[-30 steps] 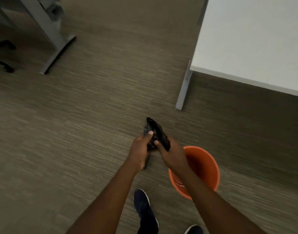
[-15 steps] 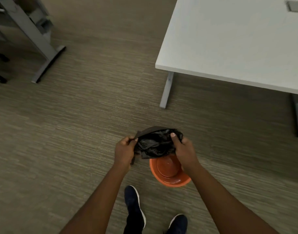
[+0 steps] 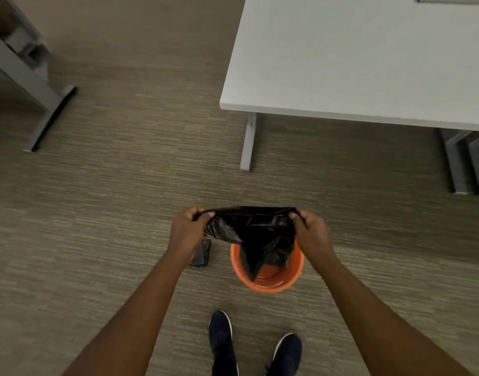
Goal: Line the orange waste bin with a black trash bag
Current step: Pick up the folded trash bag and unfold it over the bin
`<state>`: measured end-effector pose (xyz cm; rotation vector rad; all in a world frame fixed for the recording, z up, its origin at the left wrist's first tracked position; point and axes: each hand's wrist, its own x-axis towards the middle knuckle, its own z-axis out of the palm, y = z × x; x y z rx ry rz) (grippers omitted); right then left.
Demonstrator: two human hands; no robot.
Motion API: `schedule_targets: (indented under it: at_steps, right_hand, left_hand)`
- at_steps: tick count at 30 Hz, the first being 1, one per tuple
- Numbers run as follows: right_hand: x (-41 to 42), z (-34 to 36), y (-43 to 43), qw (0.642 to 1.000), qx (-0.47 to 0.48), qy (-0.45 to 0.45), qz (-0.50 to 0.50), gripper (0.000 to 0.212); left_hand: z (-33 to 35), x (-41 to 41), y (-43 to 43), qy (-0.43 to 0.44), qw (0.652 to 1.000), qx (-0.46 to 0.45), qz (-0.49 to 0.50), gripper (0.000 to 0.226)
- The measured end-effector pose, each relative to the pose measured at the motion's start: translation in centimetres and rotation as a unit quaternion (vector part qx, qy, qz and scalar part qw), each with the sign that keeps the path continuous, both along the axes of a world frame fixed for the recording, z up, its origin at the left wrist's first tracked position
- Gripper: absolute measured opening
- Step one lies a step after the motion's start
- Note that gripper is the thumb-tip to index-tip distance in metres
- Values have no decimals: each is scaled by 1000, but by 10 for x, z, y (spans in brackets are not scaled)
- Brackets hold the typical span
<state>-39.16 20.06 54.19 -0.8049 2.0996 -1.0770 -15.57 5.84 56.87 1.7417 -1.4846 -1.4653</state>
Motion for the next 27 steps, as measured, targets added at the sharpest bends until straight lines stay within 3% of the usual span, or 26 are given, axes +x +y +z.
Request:
schedule_targets:
  at_steps: [2, 4, 5, 7, 10, 13, 14, 20, 22, 25, 27]
  right_hand:
    - [1, 3, -1, 999, -4, 20, -41, 27]
    - [5, 7, -2, 995, -14, -1, -94, 24]
    - [7, 8, -4, 992, -16, -29, -122, 33]
    - [13, 9, -8, 973, -25, -148, -178, 56]
    - [23, 10, -15, 928, -8, -331, -172, 69]
    - [33, 7, -20, 907, 42, -398, -128, 87]
    - [36, 8, -23, 903, 50, -410, -117, 84]
    - [45, 12, -30, 891, 81, -440, -80, 34]
    - [43, 11, -34, 900, 74, -420, -87, 27]
    - [32, 13, -37, 945, 50, -309, -96, 21]
    - [18, 13, -34, 967, 37, -223, -116, 22]
  left_hand:
    - [9, -9, 1, 52, 998, 32, -12, 16]
    - [17, -18, 2, 110, 991, 72, -27, 14]
    - [20, -21, 3, 134, 986, 92, -36, 14]
    - [25, -27, 2, 173, 975, 135, -46, 17]
    - [31, -35, 3, 223, 957, 177, -48, 23]
    - [36, -39, 4, 273, 939, 204, -38, 23]
    - [37, -39, 5, 283, 935, 209, -38, 24]
    - [41, -30, 2, 308, 917, 221, -124, 29]
    - [41, -27, 1, 303, 915, 215, -155, 34]
    - [38, -22, -2, 270, 927, 201, -164, 39]
    - [34, -17, -4, 234, 943, 179, -155, 22]
